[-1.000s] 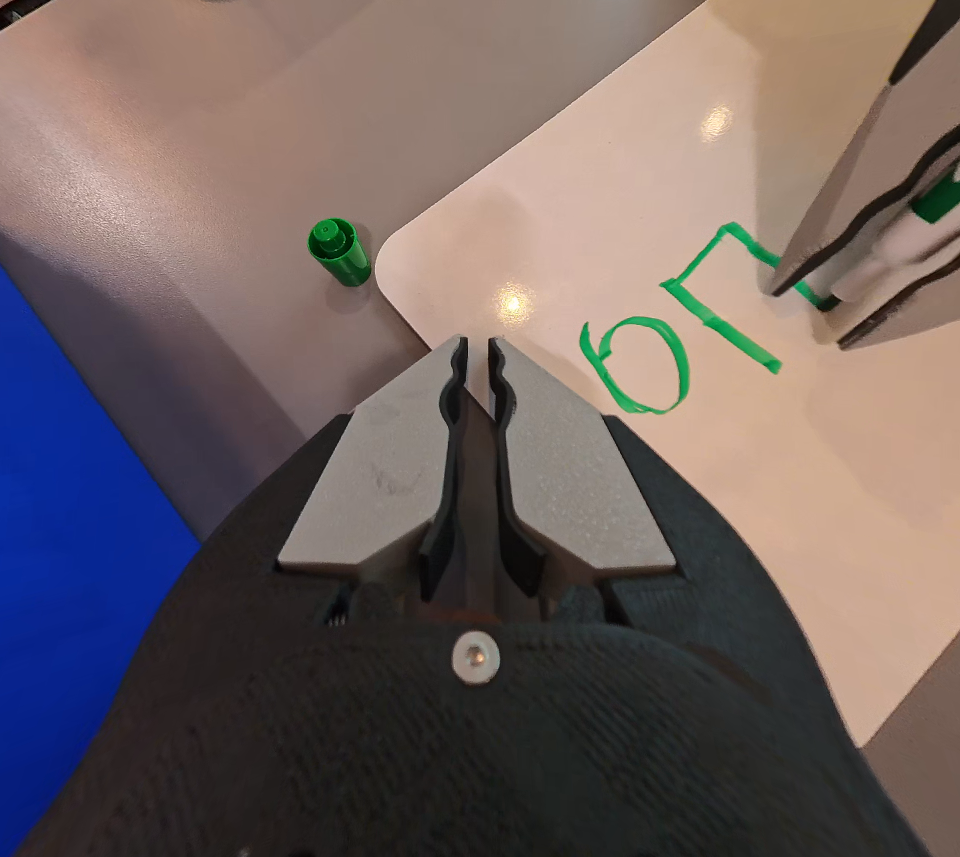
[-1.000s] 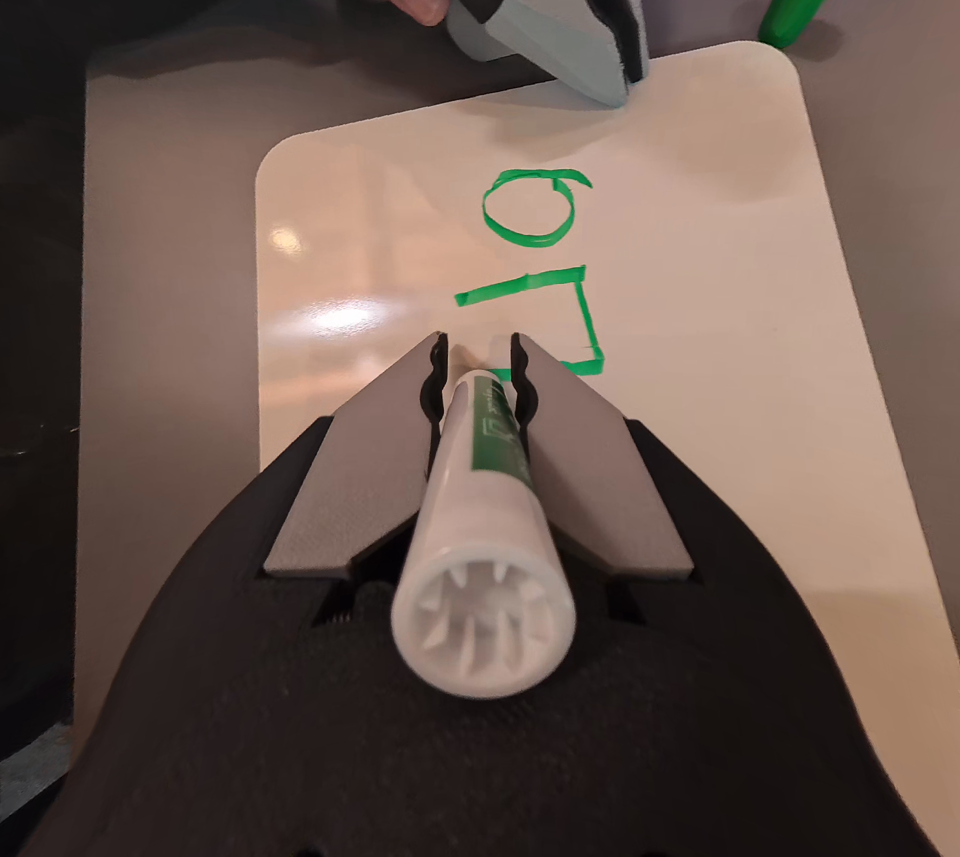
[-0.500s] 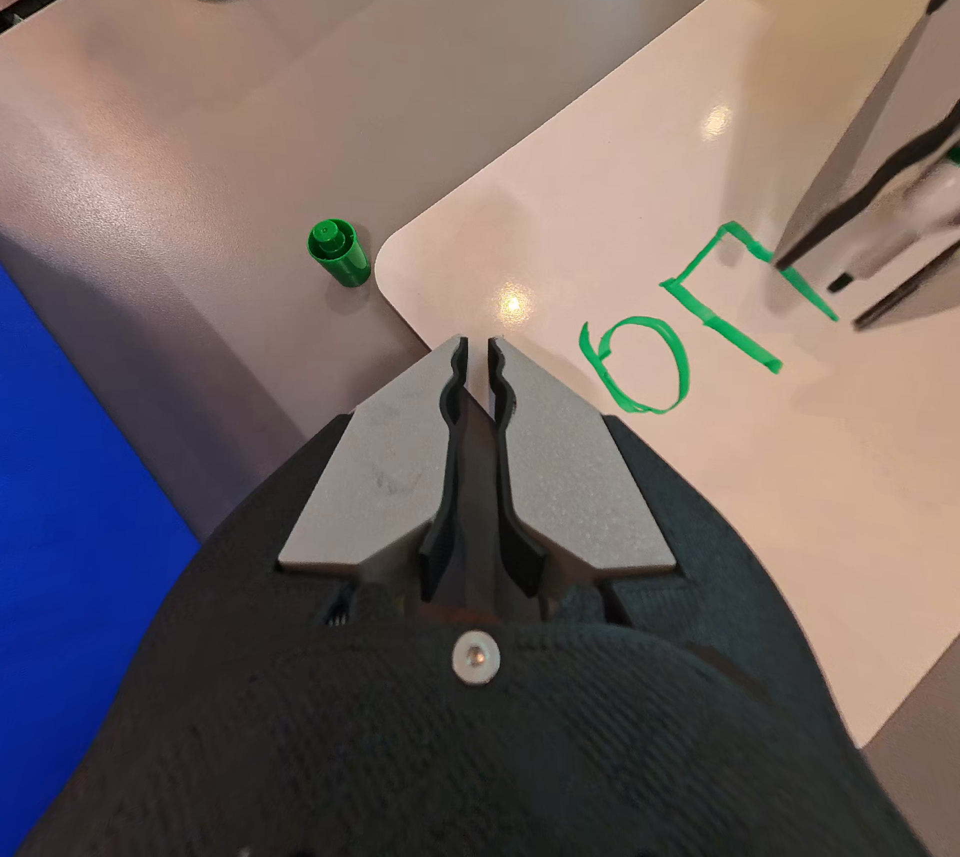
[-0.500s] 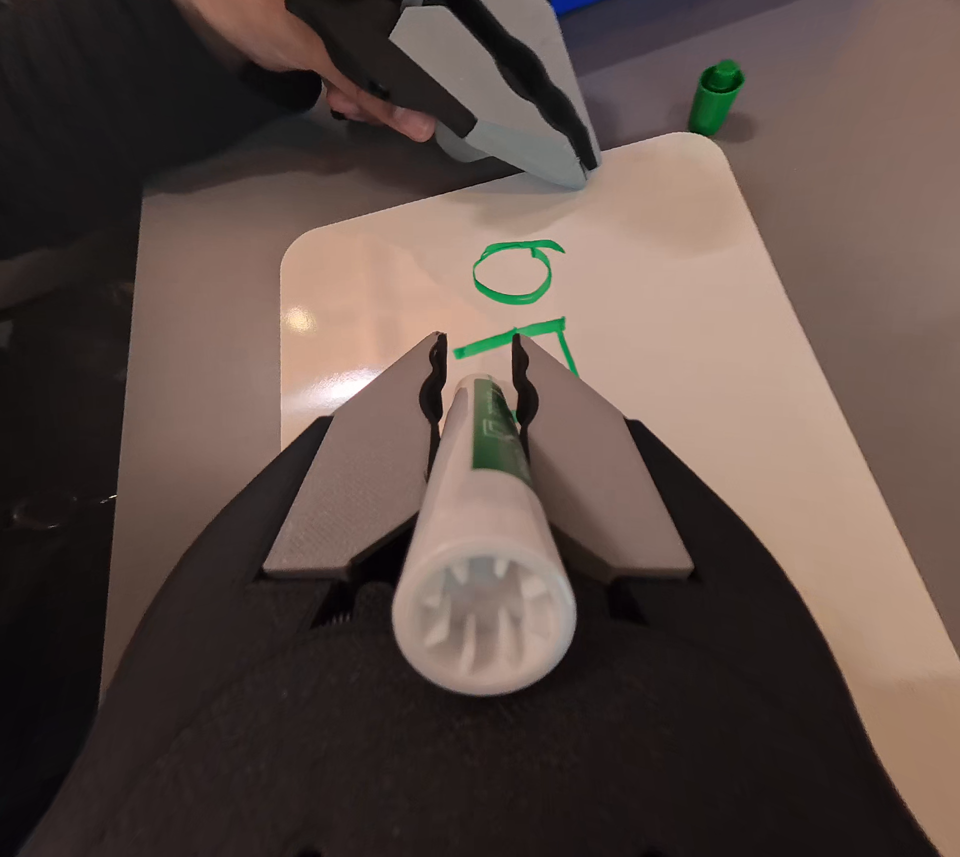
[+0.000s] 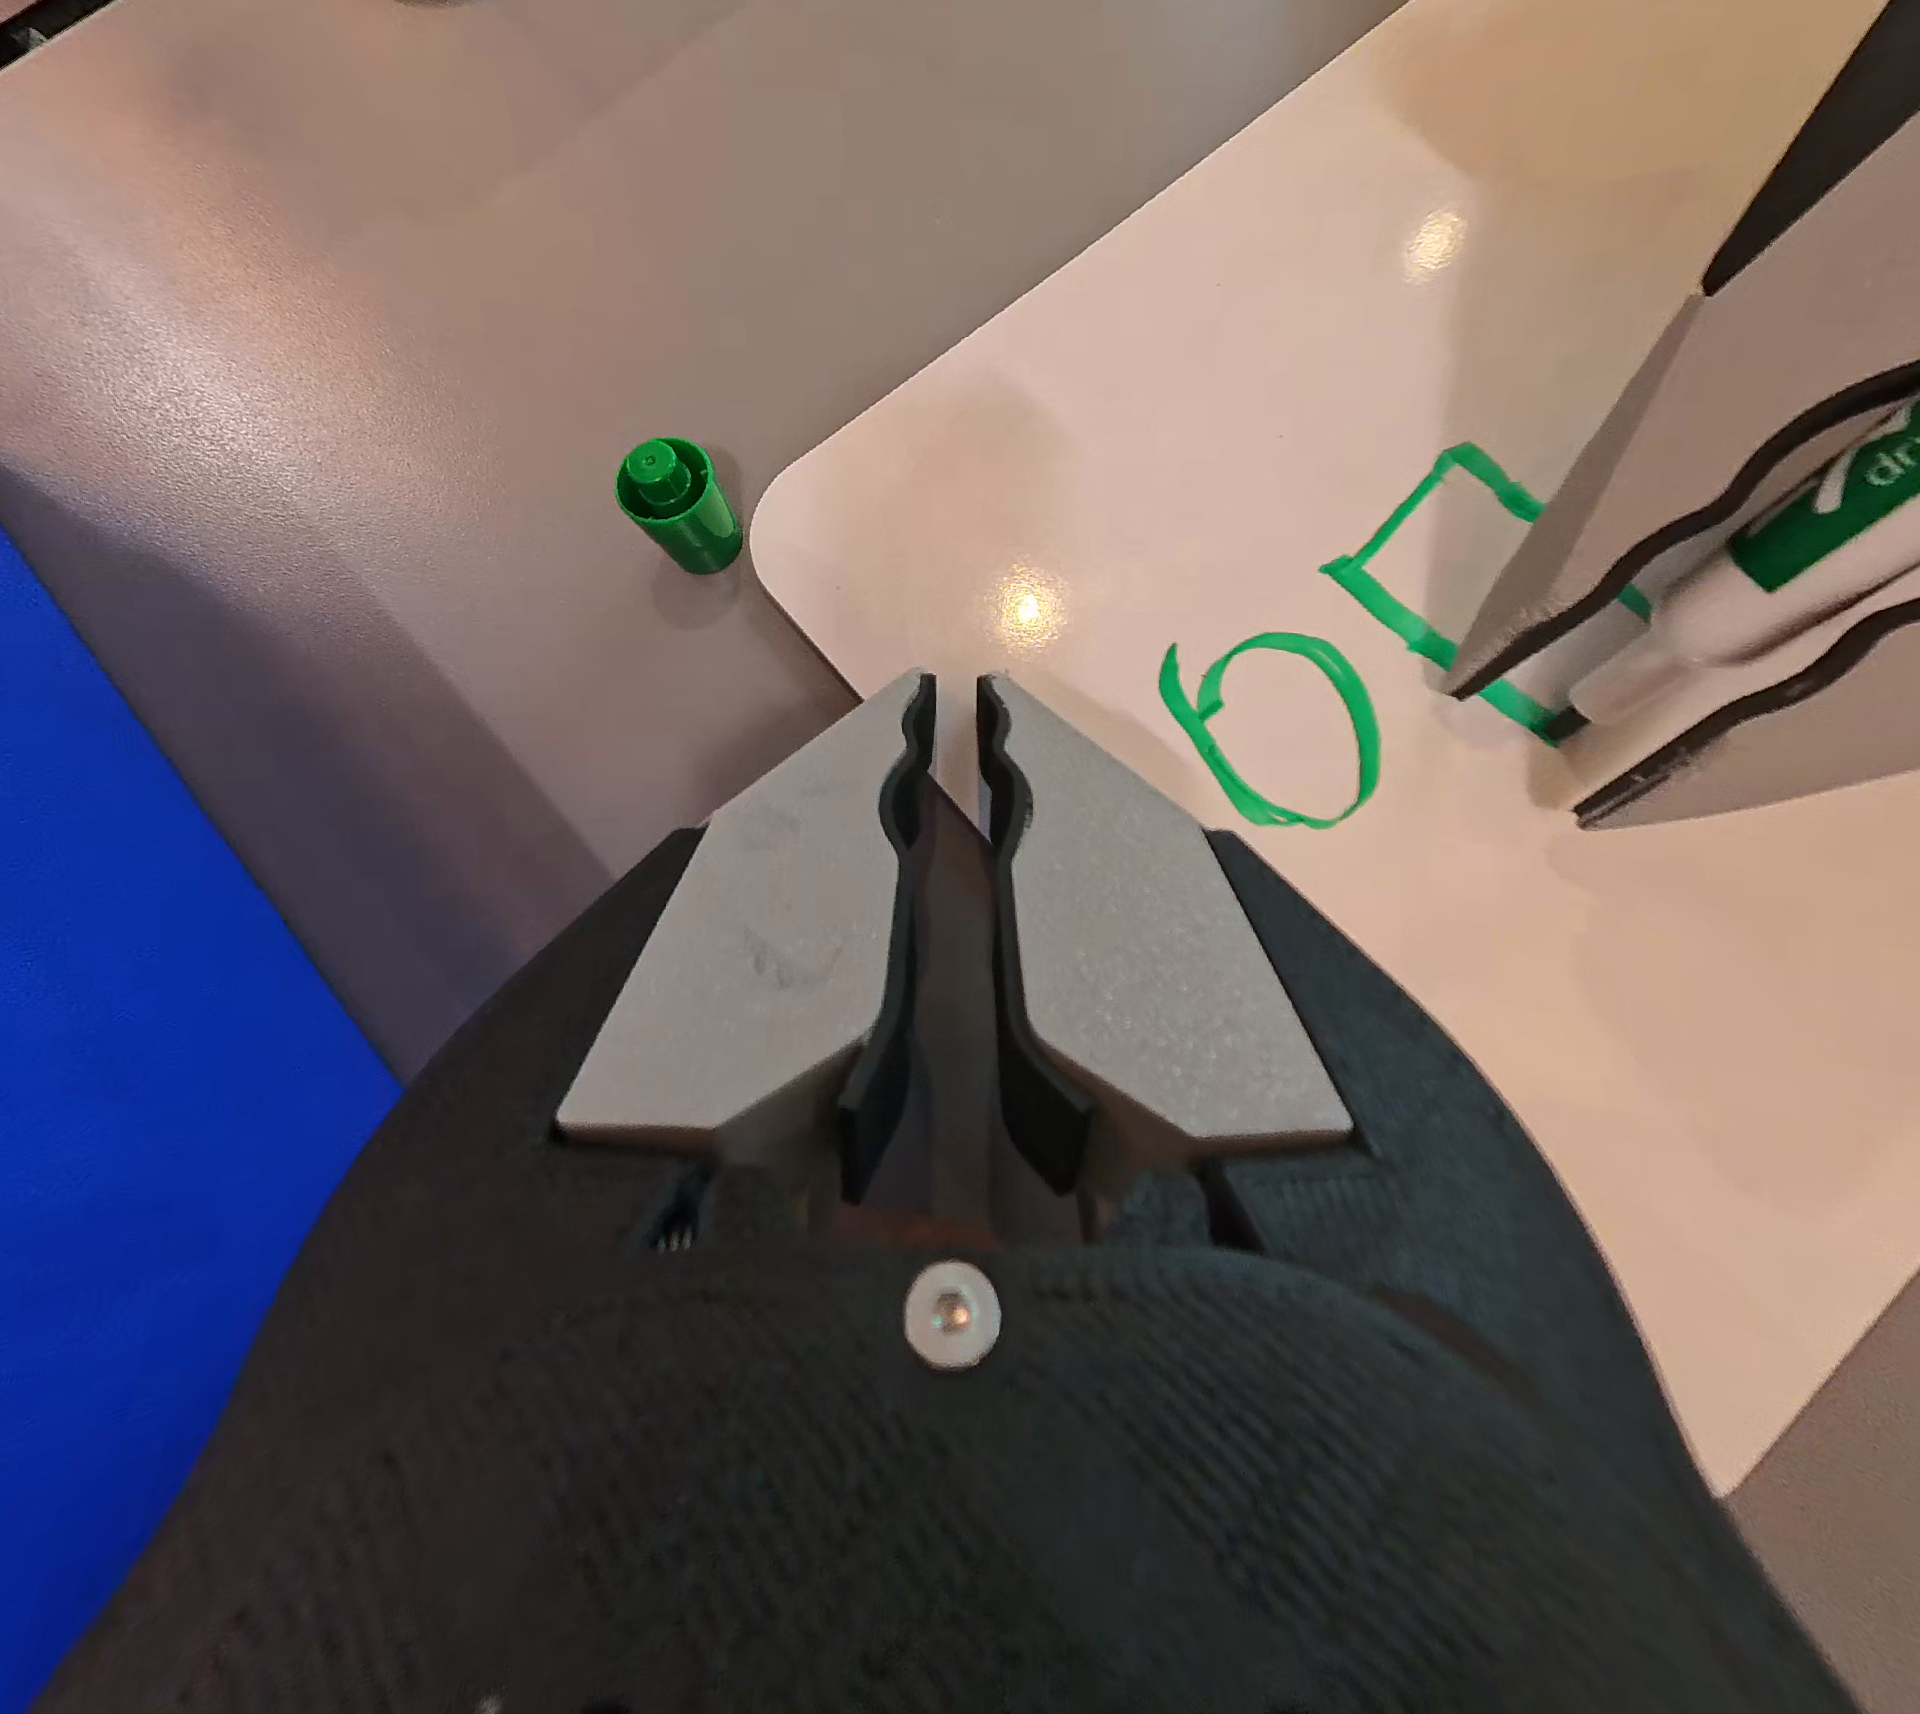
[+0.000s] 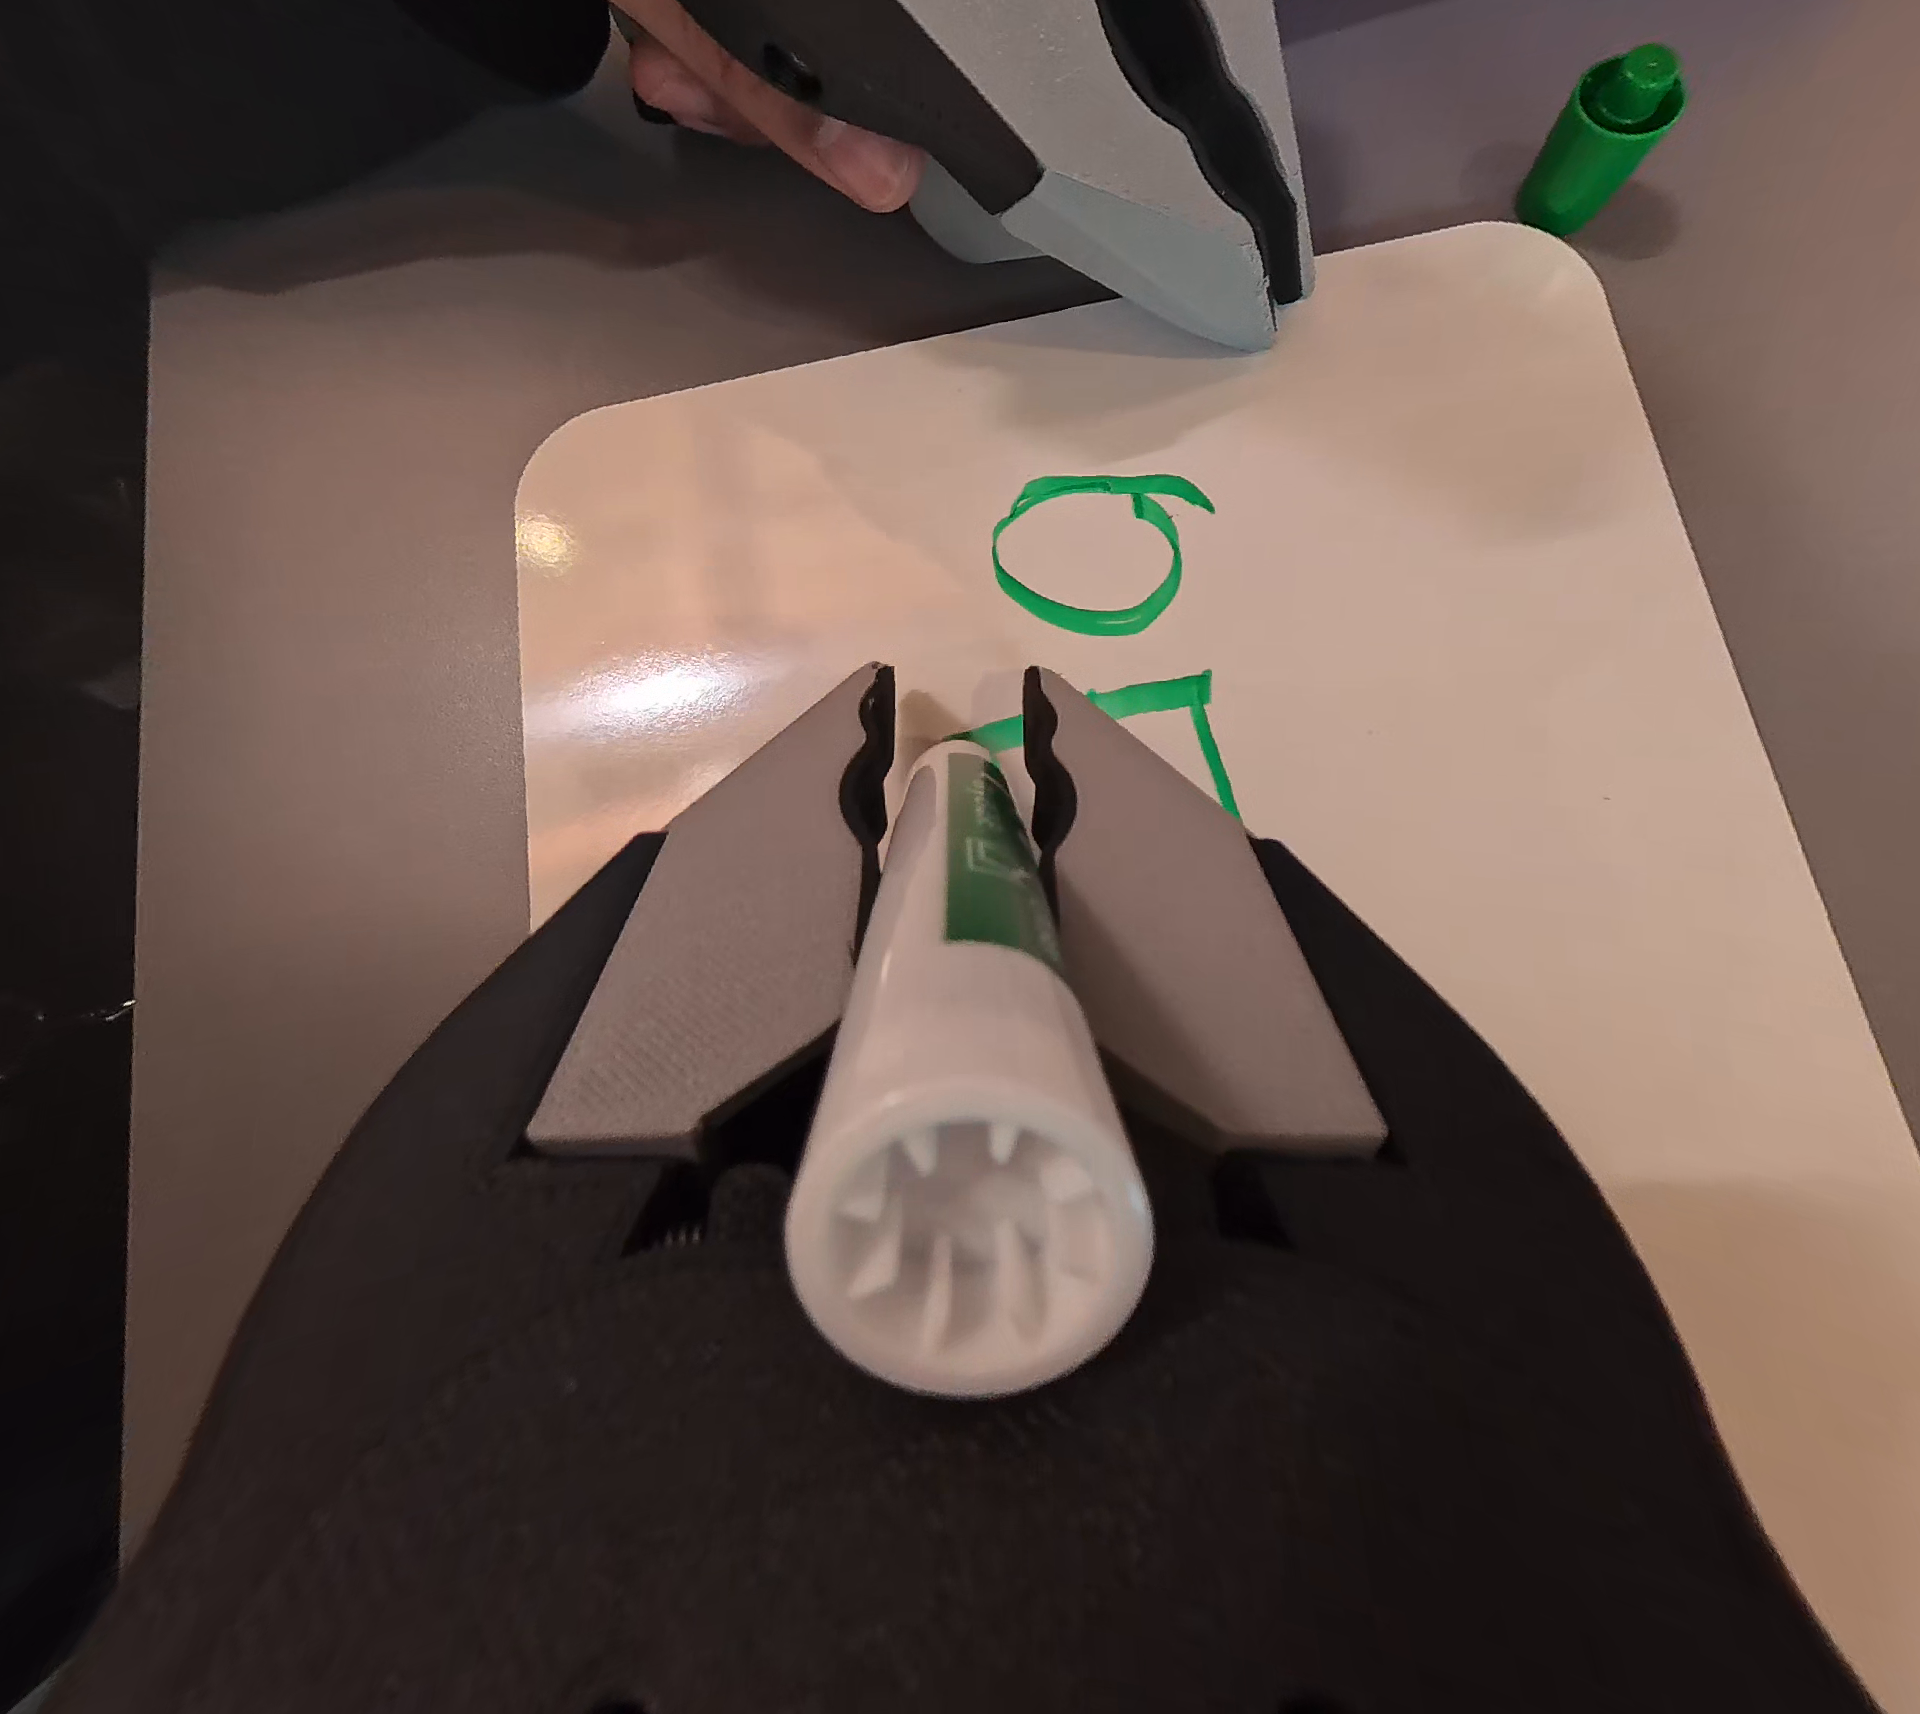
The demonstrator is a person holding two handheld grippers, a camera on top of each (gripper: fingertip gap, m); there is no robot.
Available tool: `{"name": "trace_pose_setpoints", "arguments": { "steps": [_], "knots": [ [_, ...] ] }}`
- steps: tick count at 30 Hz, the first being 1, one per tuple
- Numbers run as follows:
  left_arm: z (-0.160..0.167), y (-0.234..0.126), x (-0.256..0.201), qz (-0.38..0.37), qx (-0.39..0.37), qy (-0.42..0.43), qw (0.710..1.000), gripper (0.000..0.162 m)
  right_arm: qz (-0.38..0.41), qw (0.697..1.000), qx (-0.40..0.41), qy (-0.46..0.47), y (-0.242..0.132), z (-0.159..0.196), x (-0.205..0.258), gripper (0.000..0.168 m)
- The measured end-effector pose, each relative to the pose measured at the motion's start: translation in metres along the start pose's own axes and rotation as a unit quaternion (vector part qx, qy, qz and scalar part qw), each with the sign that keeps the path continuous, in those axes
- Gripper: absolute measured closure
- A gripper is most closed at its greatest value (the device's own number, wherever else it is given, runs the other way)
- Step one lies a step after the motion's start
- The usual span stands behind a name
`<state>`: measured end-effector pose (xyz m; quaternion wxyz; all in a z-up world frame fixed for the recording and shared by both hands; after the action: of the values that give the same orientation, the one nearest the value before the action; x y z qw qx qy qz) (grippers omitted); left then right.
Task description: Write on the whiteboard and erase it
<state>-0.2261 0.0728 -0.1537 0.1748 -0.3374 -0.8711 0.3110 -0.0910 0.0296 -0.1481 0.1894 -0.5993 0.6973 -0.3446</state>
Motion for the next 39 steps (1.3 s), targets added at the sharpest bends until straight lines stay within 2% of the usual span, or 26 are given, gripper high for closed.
{"name": "trace_pose_setpoints", "arguments": {
  "steps": [14, 19, 21, 26, 39],
  "knots": [
    [0.000, 0.000, 0.000, 0.003, 0.000, -0.003, 1.000, 0.156, -0.004, 0.999, 0.007, 0.032, -0.023, 0.020, -0.012, 0.145],
    [0.000, 0.000, 0.000, 0.001, 0.000, -0.002, 1.000, 0.156, -0.052, 0.994, -0.069, 0.070, -0.037, 0.012, -0.014, 0.145],
    [0.000, 0.000, 0.000, 0.001, 0.000, -0.002, 1.000, 0.156, -0.038, 0.993, -0.085, 0.073, -0.049, 0.012, -0.020, 0.145],
    [0.000, 0.000, 0.000, 0.001, 0.000, -0.001, 1.000, 0.156, 0.026, 0.993, -0.067, 0.089, -0.063, 0.031, -0.040, 0.145],
    [0.000, 0.000, 0.000, 0.000, 0.000, 0.000, 1.000, 0.157, 0.033, 0.996, -0.048, 0.069, -0.046, 0.032, -0.031, 0.145]
  ]
}}
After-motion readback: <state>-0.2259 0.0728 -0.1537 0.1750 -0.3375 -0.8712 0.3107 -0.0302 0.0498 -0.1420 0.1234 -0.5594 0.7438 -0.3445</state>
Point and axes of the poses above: each gripper's, where its closed fingertips meet, y out along the fingers, z out of its underside, x = y × z across the jaws, the point moved 7 cm from there along -y, back along the fingers, and after that the axes turned 3 degrees about y, right-handed, at the moved point
